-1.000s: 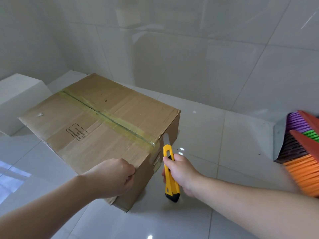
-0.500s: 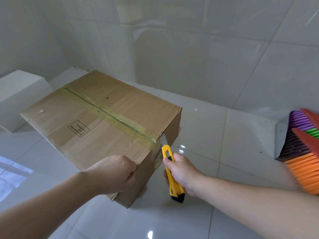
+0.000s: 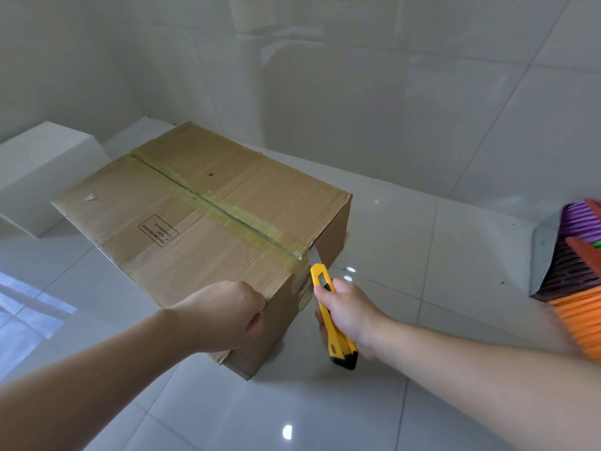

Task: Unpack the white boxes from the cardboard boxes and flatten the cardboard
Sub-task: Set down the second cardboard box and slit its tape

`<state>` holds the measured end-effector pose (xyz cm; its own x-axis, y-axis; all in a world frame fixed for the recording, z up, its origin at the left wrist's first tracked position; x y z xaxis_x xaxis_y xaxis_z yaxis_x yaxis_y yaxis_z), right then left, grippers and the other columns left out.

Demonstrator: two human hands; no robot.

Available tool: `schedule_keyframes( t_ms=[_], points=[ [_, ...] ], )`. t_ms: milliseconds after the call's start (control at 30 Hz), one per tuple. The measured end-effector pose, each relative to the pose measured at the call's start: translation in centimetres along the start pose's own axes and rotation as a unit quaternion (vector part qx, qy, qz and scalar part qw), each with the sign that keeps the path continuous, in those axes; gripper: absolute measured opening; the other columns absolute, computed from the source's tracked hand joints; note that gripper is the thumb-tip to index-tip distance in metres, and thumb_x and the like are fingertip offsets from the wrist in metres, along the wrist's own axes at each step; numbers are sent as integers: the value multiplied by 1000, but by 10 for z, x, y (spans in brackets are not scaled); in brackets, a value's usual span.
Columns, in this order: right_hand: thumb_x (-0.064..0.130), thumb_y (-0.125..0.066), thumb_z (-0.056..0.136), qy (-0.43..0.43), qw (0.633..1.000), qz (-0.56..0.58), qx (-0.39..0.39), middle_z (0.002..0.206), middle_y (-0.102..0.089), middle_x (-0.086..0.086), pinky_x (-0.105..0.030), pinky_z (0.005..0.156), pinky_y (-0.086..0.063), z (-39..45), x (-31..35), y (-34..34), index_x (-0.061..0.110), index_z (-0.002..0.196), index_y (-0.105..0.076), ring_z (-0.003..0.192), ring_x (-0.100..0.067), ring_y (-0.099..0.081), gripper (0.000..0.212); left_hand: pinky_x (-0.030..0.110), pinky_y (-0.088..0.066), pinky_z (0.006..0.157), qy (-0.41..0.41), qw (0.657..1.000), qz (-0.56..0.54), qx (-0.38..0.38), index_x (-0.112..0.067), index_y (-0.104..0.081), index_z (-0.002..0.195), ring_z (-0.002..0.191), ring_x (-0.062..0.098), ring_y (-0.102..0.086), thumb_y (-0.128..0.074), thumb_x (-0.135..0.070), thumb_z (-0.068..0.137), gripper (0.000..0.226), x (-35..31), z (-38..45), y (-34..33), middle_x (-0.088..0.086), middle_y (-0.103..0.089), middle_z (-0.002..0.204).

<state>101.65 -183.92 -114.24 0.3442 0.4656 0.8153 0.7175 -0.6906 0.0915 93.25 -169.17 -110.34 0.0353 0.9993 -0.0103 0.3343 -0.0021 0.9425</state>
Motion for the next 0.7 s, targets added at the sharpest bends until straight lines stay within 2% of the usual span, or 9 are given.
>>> schedule_keyframes(
  t_ms=[133, 300, 467, 633, 700],
  points=[
    [26, -46, 99, -13, 1000, 5, 27, 63, -47, -7, -26, 48, -41, -9, -14, -12, 16, 79, -39, 51, -20, -44, 24, 33, -48, 67, 4, 1000, -5, -2, -16, -42, 69, 66, 22, -50, -38, -28, 94, 28, 1, -1, -1, -1, -46, 67],
    [29, -46, 99, 0, 1000, 3, 17, 72, -47, -11, -28, 53, -42, 0, -3, -10, 16, 78, -40, 56, -21, -46, 26, 33, -48, 68, -1, 1000, -2, -9, -15, -46, 71, 66, 21, -51, -37, -28, 94, 27, 1, 0, 0, -1, -48, 68],
    [21, -45, 99, -11, 996, -8, 93, 55, -47, -6, -23, 45, -37, -22, -20, -39, 15, 80, -41, 42, -18, -42, 21, 32, -45, 65, -1, 1000, -9, -11, -18, -39, 68, 65, 20, -46, -38, -27, 93, 27, 2, 0, 0, -3, -42, 66],
    [28, -47, 99, -11, 999, 28, 32, 67, -50, -10, -26, 50, -40, 1, -6, -29, 15, 80, -43, 50, -20, -47, 23, 32, -45, 64, 2, 1000, -24, -14, -19, -37, 65, 64, 20, -46, -38, -25, 92, 27, 2, 0, 2, -3, -44, 66],
    [29, -47, 99, -11, 999, 23, 41, 68, -50, -10, -26, 51, -41, 1, -7, -25, 15, 82, -44, 51, -20, -48, 22, 31, -45, 63, -1, 999, -36, -21, -20, -36, 64, 63, 19, -47, -39, -26, 93, 30, 0, -2, 3, -2, -46, 66]
  ],
)
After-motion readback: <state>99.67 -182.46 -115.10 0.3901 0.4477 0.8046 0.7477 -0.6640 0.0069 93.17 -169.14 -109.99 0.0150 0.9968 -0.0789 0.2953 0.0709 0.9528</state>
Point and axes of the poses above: each hand's wrist, its own z-axis towards the middle knuckle, its own y-axis out of the back of the hand, x = y × z, the point moved 6 cm from there along z, towards the middle knuckle
